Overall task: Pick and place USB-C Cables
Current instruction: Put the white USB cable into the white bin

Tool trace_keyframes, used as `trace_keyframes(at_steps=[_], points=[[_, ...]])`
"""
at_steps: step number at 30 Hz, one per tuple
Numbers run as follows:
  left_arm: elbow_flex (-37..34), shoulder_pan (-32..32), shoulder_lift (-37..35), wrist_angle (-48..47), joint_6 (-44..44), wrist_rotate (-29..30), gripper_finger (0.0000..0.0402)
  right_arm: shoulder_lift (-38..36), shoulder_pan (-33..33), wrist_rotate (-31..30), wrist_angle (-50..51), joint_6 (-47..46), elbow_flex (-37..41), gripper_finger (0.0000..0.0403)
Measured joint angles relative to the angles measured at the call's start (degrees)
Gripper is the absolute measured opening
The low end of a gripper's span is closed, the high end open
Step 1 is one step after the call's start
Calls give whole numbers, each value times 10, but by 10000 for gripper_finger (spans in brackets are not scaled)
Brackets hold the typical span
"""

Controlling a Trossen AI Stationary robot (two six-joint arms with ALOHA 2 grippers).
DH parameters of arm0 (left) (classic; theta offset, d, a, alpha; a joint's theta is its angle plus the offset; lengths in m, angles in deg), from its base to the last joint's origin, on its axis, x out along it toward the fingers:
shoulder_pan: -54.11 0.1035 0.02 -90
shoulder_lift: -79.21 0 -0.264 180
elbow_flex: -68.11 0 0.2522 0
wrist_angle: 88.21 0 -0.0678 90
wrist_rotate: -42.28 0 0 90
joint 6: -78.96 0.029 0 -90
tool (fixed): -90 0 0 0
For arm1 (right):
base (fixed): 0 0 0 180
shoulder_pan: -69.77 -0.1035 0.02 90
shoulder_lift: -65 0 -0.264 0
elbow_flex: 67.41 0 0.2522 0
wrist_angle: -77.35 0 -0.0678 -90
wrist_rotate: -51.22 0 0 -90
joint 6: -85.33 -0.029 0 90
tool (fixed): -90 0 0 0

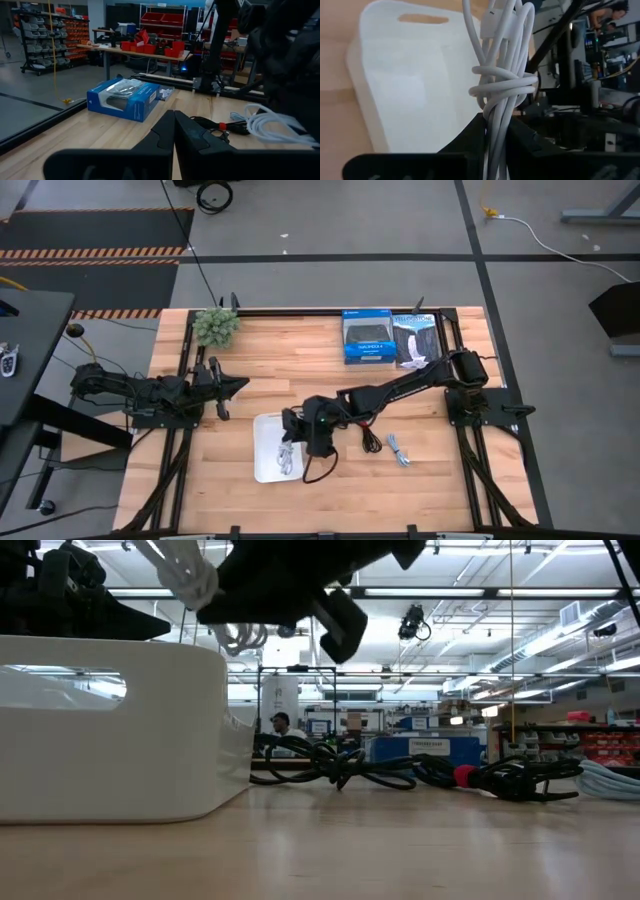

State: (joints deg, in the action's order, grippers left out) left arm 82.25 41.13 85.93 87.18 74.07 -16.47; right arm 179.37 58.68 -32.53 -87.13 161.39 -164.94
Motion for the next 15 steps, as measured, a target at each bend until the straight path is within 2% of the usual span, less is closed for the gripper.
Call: trace_keyframes(at_steps=[4, 10, 15], points=[[0, 0, 0, 0, 0, 0, 11, 0, -5, -8, -39, 49, 11, 55], [0, 0, 0, 0, 0, 0, 11, 0, -6, -6, -75, 50, -9, 55], [0, 0, 0, -1, 0, 0, 11, 39, -3, -6, -78, 50, -63, 55]])
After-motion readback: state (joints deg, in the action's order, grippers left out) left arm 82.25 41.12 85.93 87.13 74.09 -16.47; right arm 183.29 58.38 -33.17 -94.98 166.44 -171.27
